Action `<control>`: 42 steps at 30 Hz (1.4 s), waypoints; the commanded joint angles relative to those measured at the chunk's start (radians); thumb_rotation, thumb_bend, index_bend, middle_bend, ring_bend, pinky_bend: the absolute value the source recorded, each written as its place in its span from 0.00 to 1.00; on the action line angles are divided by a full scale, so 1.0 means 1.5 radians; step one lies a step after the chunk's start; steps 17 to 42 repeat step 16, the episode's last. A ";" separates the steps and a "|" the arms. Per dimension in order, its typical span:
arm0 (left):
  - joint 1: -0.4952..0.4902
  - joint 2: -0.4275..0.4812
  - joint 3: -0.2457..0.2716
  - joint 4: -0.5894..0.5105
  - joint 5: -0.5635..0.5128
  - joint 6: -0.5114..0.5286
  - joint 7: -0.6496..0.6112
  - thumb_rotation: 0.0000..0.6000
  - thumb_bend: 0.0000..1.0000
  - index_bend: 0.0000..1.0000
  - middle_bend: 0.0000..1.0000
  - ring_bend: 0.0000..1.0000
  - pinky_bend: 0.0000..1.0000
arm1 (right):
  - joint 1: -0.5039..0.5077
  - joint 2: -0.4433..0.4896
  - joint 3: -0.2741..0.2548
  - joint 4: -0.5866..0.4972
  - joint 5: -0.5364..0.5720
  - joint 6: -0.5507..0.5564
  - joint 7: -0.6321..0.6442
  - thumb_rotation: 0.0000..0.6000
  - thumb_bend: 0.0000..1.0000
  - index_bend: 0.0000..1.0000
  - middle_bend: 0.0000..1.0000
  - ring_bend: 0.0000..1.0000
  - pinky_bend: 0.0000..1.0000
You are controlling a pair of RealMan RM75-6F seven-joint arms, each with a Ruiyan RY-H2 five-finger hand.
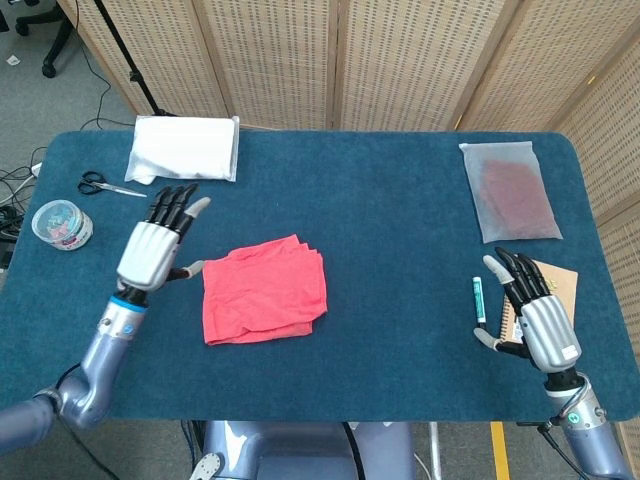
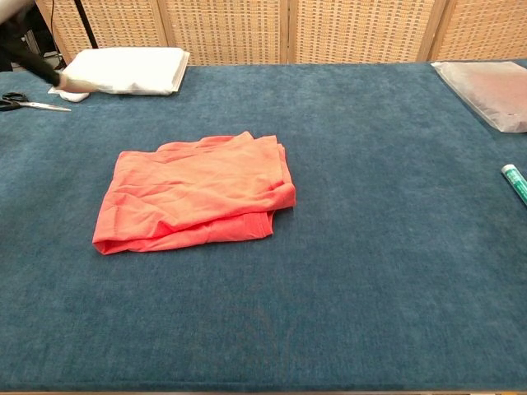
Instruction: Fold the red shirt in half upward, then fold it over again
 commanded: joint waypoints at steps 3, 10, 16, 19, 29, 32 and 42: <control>0.133 0.139 0.053 -0.167 -0.069 0.056 0.055 1.00 0.00 0.00 0.00 0.00 0.00 | -0.002 0.002 -0.002 -0.009 -0.006 0.003 -0.012 1.00 0.00 0.00 0.00 0.00 0.00; 0.221 0.194 0.086 -0.243 -0.091 0.100 0.046 1.00 0.00 0.00 0.00 0.00 0.00 | -0.013 0.014 0.001 -0.029 0.010 0.005 -0.055 1.00 0.00 0.00 0.00 0.00 0.00; 0.253 0.205 0.093 -0.253 -0.074 0.120 0.040 1.00 0.00 0.00 0.00 0.00 0.00 | -0.028 0.021 0.014 -0.051 0.046 0.007 -0.128 1.00 0.00 0.00 0.00 0.00 0.00; 0.253 0.205 0.093 -0.253 -0.074 0.120 0.040 1.00 0.00 0.00 0.00 0.00 0.00 | -0.028 0.021 0.014 -0.051 0.046 0.007 -0.128 1.00 0.00 0.00 0.00 0.00 0.00; 0.253 0.205 0.093 -0.253 -0.074 0.120 0.040 1.00 0.00 0.00 0.00 0.00 0.00 | -0.028 0.021 0.014 -0.051 0.046 0.007 -0.128 1.00 0.00 0.00 0.00 0.00 0.00; 0.253 0.205 0.093 -0.253 -0.074 0.120 0.040 1.00 0.00 0.00 0.00 0.00 0.00 | -0.028 0.021 0.014 -0.051 0.046 0.007 -0.128 1.00 0.00 0.00 0.00 0.00 0.00; 0.253 0.205 0.093 -0.253 -0.074 0.120 0.040 1.00 0.00 0.00 0.00 0.00 0.00 | -0.028 0.021 0.014 -0.051 0.046 0.007 -0.128 1.00 0.00 0.00 0.00 0.00 0.00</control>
